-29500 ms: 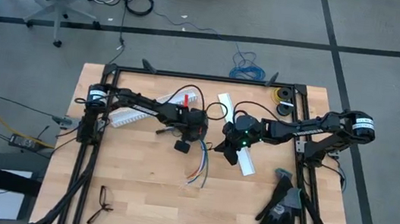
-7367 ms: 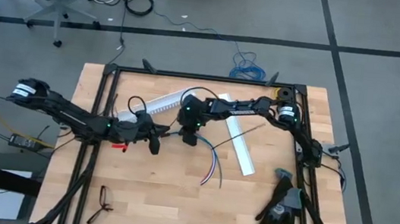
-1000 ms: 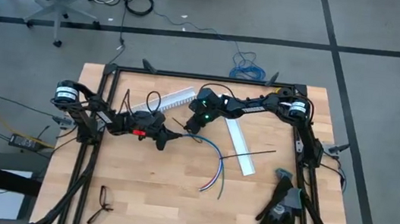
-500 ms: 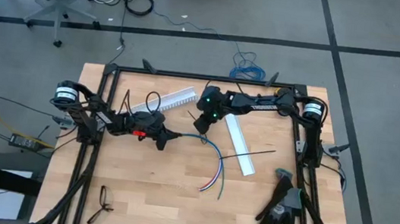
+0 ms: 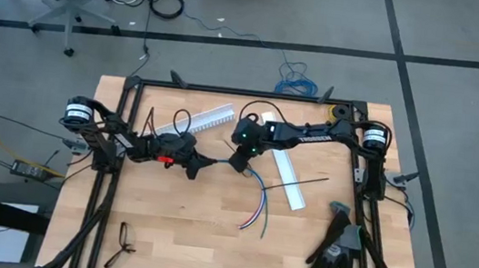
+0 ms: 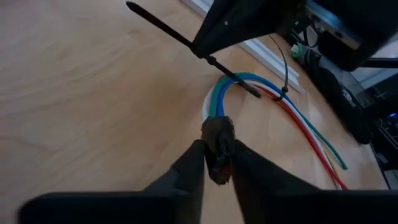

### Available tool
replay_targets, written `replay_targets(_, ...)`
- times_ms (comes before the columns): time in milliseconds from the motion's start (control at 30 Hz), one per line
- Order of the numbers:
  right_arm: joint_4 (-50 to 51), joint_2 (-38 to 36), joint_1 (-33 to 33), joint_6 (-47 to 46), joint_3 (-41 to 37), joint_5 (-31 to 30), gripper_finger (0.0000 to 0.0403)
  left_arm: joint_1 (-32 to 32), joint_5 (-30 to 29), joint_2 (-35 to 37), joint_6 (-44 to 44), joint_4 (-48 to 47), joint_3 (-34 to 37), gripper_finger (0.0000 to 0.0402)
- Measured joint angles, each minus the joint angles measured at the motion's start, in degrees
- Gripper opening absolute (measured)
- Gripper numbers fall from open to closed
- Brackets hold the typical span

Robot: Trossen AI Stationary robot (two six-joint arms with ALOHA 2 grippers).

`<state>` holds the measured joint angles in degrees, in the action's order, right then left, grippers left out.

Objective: Ziptie cables
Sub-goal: Wrap the cable wires with the black zip tie

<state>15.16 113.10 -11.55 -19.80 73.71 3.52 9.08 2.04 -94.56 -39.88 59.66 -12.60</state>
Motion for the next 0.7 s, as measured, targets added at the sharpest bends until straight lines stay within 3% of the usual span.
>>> replay_targets(167,-4.96,0.0,0.3,0.05,0.0,-1.61,0.0,-0.06,-2.78,0.0,0.27,0.79,0.02,0.016)
replay_targets(300,-6.77,0.0,0.35,0.49,0.0,-1.55,0.0,-0.06,-3.31,0.0,0.7,1.3,-0.05,0.0191)
replay_targets(700,-5.95,0.02,2.96,0.99,0.0,-2.44,0.0,-0.06,-3.26,0.09,3.54,11.34,-0.2,0.0199)
